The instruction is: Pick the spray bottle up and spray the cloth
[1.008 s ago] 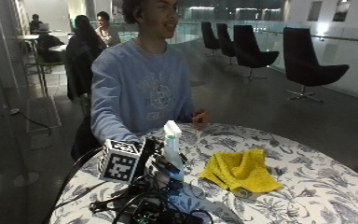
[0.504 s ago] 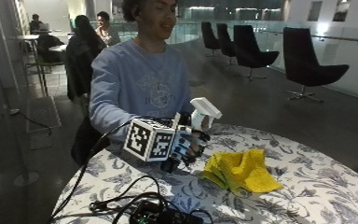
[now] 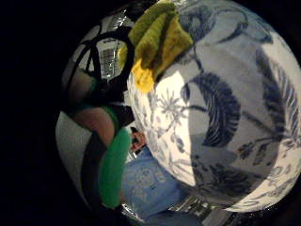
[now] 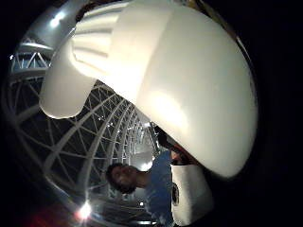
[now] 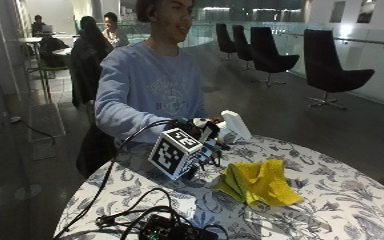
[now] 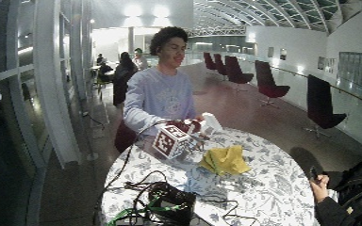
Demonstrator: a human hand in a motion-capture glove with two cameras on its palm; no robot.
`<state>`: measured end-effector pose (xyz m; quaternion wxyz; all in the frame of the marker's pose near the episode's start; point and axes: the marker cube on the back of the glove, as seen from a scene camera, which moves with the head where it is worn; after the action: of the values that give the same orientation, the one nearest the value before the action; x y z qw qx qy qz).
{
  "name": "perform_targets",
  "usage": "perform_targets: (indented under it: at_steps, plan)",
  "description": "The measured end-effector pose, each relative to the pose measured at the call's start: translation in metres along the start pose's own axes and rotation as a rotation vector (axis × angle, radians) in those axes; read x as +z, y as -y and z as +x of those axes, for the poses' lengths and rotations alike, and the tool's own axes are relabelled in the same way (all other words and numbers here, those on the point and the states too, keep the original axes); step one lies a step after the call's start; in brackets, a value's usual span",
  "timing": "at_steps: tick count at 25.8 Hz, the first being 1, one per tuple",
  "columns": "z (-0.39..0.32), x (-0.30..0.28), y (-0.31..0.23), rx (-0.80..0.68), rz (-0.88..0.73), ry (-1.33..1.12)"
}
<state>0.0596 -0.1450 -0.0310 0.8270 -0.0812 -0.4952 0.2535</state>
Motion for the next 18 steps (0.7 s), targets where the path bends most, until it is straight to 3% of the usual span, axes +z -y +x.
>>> perform_targets:
  at_steps: [18]
  plan:
    - [0.013,0.017,-0.004,0.143,-0.082,0.032]
